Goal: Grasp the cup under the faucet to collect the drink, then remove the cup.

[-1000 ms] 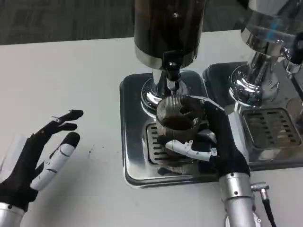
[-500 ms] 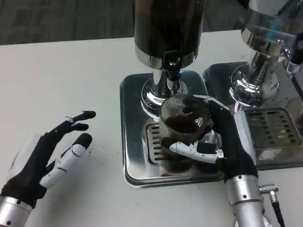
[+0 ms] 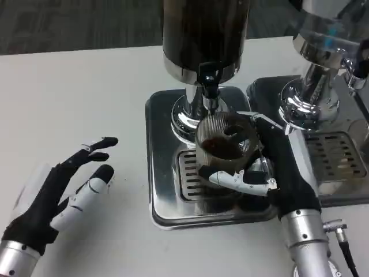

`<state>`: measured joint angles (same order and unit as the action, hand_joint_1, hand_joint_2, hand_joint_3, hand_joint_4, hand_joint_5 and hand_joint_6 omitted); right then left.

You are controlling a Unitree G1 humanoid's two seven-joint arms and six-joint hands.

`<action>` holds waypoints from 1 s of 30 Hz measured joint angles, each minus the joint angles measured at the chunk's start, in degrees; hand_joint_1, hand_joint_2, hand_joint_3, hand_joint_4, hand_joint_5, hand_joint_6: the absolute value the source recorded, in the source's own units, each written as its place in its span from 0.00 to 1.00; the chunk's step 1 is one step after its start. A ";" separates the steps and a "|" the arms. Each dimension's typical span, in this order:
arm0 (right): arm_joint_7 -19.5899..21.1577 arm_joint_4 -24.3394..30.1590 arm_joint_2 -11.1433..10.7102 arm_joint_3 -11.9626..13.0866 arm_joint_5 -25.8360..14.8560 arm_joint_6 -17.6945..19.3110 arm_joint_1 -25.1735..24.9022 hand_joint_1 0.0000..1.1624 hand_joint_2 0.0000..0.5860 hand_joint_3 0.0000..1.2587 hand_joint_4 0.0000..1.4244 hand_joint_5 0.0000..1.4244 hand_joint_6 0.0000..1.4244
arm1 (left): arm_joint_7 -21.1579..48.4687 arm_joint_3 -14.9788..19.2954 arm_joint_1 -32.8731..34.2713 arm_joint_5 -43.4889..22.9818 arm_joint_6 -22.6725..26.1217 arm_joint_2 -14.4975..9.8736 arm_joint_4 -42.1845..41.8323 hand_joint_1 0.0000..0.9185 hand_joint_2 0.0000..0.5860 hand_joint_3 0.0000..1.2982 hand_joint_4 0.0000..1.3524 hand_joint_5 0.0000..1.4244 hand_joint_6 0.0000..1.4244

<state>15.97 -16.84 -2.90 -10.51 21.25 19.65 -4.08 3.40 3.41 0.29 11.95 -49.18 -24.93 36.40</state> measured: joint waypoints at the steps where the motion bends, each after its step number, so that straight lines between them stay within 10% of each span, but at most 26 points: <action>1: -0.98 1.76 -0.21 -0.03 0.02 -1.45 0.74 0.90 0.23 0.46 0.45 0.50 0.65 | 0.00 -0.01 0.01 0.11 0.00 -0.02 0.00 0.00 0.34 0.21 0.12 0.19 0.06; 30: -11.34 18.32 -4.19 -1.06 -0.17 -8.00 9.90 0.88 0.22 0.48 0.49 0.53 0.68 | -0.37 -0.12 0.01 2.47 0.08 -1.84 -0.14 0.00 0.33 0.18 0.05 0.16 0.06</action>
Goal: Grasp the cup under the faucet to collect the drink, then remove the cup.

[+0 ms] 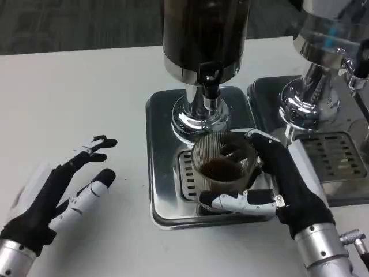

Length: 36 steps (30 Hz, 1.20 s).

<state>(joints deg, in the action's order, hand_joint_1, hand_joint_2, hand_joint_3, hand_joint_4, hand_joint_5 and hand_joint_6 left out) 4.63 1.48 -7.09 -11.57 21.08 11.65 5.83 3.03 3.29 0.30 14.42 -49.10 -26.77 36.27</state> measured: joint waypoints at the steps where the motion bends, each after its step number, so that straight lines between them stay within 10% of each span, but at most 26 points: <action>1: -0.24 0.64 -0.12 0.00 -0.01 -0.01 0.37 0.88 0.22 0.48 0.49 0.53 0.69 | -0.01 0.00 0.00 0.08 0.00 -0.08 -0.12 0.00 0.32 0.18 0.05 0.16 0.06; 36: -12.98 20.65 -4.27 -1.08 -2.29 -3.16 11.07 0.89 0.22 0.50 0.52 0.56 0.73 | -14.61 5.05 -25.50 28.45 3.17 -10.41 -30.93 0.00 0.28 0.00 0.00 0.00 0.00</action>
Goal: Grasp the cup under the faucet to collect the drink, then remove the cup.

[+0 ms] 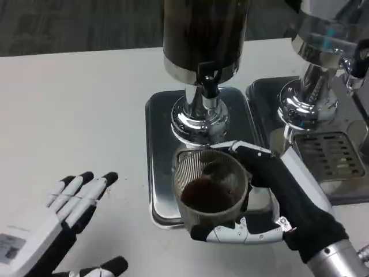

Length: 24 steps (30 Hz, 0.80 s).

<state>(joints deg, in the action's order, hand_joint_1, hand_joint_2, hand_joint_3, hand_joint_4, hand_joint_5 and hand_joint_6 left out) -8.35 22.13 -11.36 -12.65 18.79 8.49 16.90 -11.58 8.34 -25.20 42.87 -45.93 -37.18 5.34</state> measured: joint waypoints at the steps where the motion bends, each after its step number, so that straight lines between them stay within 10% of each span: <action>1: -0.24 0.32 0.00 -0.31 -0.08 -0.08 0.46 0.89 0.22 0.50 0.52 0.57 0.73 | -0.21 -0.02 -1.42 0.66 0.32 -0.04 -0.73 0.00 0.28 0.00 0.00 0.00 0.00; 24: -1.87 2.59 -0.24 -1.56 -1.85 -0.74 2.43 0.89 0.23 0.50 0.52 0.57 0.73 | -1.50 -0.85 -7.03 1.03 6.09 2.08 -5.95 0.00 0.24 0.00 0.00 0.00 0.00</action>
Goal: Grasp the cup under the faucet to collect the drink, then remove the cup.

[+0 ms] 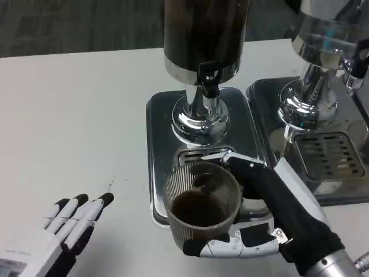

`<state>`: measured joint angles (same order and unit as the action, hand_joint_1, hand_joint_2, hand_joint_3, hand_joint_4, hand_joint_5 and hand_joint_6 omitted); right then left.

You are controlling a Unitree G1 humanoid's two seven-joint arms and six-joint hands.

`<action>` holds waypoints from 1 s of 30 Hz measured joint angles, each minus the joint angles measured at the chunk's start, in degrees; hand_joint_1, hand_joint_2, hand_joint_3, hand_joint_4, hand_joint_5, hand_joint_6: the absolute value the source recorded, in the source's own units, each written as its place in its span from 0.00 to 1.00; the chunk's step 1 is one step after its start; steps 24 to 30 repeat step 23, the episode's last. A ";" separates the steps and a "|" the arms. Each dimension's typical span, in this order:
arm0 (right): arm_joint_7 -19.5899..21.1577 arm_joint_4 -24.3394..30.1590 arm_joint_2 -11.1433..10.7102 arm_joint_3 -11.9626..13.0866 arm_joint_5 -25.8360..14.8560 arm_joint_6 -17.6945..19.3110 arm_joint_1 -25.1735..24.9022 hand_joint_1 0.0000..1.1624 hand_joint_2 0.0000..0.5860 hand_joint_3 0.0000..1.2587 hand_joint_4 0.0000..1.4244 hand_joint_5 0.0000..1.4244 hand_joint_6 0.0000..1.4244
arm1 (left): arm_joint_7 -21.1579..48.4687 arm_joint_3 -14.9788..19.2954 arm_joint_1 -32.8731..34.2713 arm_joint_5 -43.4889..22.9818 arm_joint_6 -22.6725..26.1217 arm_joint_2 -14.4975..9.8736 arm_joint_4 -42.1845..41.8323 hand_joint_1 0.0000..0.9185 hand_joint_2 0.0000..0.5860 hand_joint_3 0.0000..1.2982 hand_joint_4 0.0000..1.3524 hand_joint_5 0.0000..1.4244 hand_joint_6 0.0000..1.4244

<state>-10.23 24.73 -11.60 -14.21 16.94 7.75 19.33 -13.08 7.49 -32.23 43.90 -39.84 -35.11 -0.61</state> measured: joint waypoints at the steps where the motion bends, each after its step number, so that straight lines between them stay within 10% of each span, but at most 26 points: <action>1: 0.00 0.00 0.00 0.01 -0.12 0.00 0.00 0.89 0.23 0.50 0.52 0.57 0.73 | 0.00 -0.03 0.05 0.00 0.06 0.00 -0.02 0.00 0.24 0.00 0.00 0.00 0.00; 30: -0.70 0.00 -0.34 1.28 -1.31 -0.01 0.09 0.90 0.24 0.49 0.52 0.56 0.73 | -0.10 -2.29 0.10 0.73 2.50 0.52 -1.26 0.00 0.25 0.00 0.00 0.00 0.00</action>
